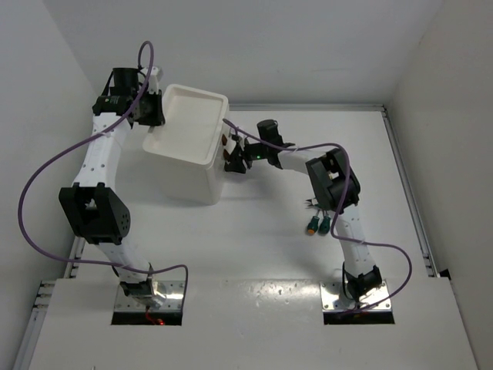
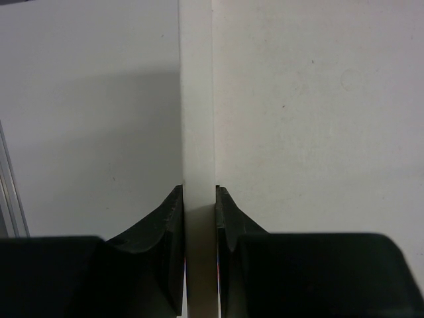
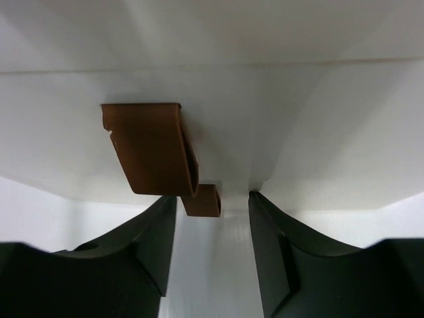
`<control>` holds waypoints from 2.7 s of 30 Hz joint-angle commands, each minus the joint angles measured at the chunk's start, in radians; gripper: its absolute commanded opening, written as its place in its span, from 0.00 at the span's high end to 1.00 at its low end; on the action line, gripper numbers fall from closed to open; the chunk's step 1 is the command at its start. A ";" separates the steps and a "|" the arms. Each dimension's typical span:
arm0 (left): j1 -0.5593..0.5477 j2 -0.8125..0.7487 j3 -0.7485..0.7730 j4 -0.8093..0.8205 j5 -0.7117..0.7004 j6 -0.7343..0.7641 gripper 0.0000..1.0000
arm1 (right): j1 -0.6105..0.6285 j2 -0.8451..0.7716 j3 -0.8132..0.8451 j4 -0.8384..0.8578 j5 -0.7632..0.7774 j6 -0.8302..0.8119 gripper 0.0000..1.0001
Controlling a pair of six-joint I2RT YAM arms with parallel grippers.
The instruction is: Sort the tools into containers
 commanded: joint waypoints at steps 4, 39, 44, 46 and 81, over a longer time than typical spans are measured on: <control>-0.043 0.080 -0.030 -0.049 0.061 -0.055 1.00 | 0.071 -0.049 -0.034 0.070 0.000 -0.057 0.61; -0.043 0.053 -0.077 -0.030 0.018 -0.074 1.00 | -0.162 -0.371 -0.333 -0.075 0.066 -0.005 1.00; -0.043 0.044 -0.086 -0.030 0.018 -0.074 1.00 | -0.202 -0.394 -0.333 -0.126 0.086 -0.015 1.00; -0.043 0.034 -0.086 -0.030 0.018 -0.074 1.00 | -0.213 -0.407 -0.333 -0.161 0.086 -0.015 1.00; -0.117 -0.002 -0.086 -0.001 0.056 -0.002 0.37 | -0.621 -0.599 -0.151 -1.296 0.176 -1.009 0.50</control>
